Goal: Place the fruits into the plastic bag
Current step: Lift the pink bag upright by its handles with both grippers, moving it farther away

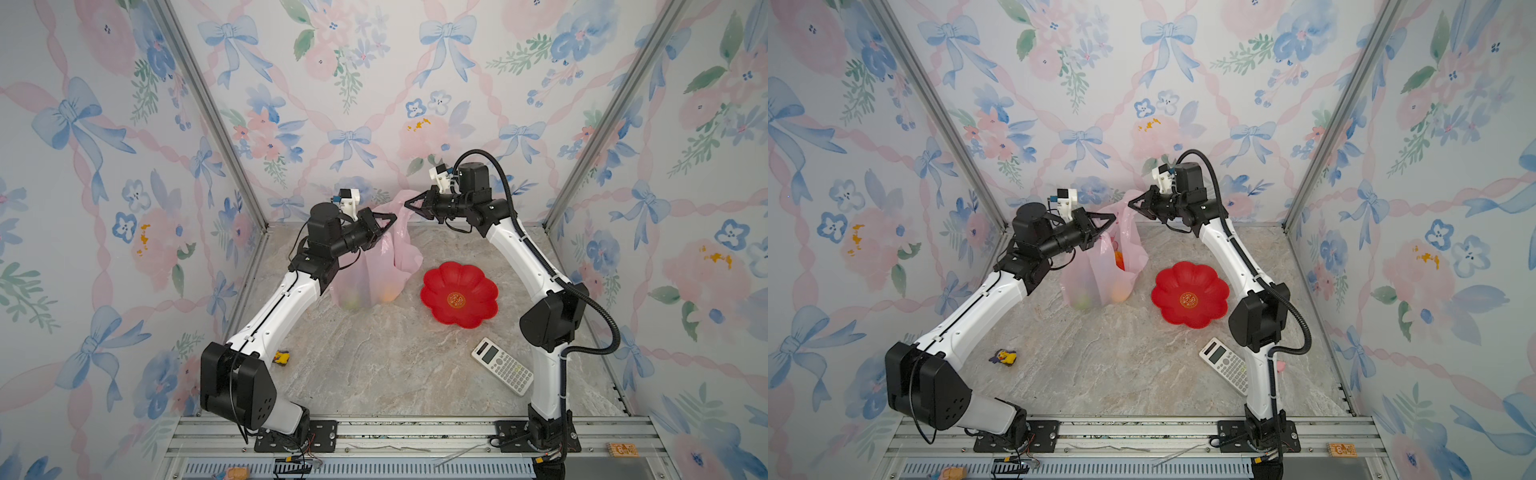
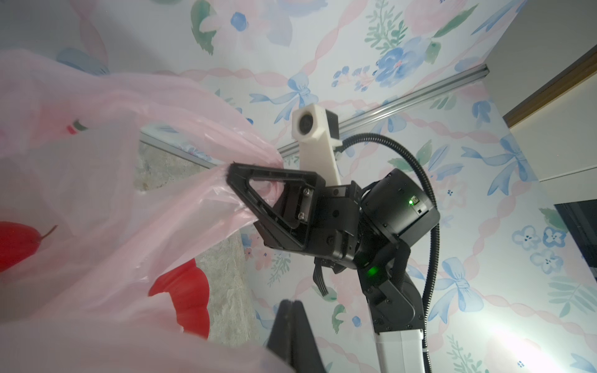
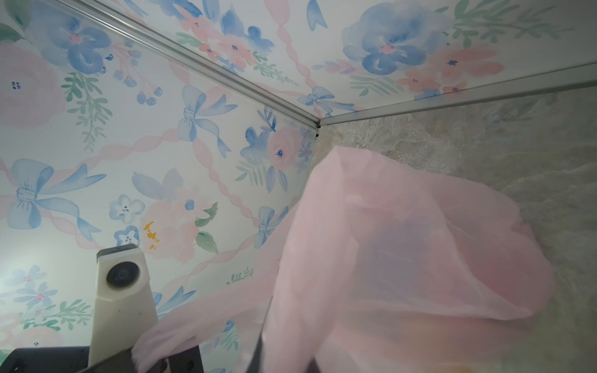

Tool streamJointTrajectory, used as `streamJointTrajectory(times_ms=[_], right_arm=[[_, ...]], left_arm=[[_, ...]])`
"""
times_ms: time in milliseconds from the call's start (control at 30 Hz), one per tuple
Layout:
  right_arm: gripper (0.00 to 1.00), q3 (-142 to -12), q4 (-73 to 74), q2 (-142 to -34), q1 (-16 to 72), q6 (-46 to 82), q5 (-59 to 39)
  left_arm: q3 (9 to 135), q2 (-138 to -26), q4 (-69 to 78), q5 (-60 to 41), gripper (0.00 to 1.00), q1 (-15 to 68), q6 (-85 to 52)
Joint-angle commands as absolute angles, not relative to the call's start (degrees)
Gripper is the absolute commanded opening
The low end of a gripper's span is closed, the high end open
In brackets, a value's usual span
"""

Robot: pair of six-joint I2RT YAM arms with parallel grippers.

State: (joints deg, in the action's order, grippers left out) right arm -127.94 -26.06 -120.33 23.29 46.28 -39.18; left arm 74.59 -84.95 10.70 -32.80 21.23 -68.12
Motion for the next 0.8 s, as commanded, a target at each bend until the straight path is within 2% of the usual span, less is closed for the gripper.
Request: streamJointTrajectory(times_ms=[0,100,200,233,433,500,567,767], right_arm=[[0.00,-126.1,-26.1,-115.7,23.6,44.3,-39.1],[0.01,-124.7,-26.1,-115.5,23.8,44.3,-38.8],[0.06,-124.3,-26.1,-115.6,23.8,44.6,-39.1],[0.08,-124.3,-26.3,-115.6,23.8,44.5,-39.3],[0.29,-124.2,-29.3,-114.0,23.7,42.1,-38.9],[0.36,-123.9,-30.7,-112.9,23.7,41.0,-38.5],[0.41,-122.9,-31.9,-111.8,23.8,39.8,-37.9],[0.59,-120.2,-34.9,-107.5,23.8,36.5,-36.0]], left_arm=[[72.8,-86.6,12.4,-32.2,0.00,24.2,-65.4],[71.4,-87.6,12.4,-32.1,0.00,26.6,-64.7],[70.3,-87.9,12.4,-32.3,0.00,27.2,-64.6],[70.0,-87.7,12.4,-32.3,0.04,27.3,-64.6],[71.3,-85.6,8.9,-31.8,0.51,25.9,-62.4],[72.0,-84.6,6.0,-31.5,0.62,25.5,-60.8],[72.3,-83.4,3.2,-31.2,0.69,24.9,-59.3],[73.0,-78.7,-6.4,-30.9,0.76,22.4,-55.4]])
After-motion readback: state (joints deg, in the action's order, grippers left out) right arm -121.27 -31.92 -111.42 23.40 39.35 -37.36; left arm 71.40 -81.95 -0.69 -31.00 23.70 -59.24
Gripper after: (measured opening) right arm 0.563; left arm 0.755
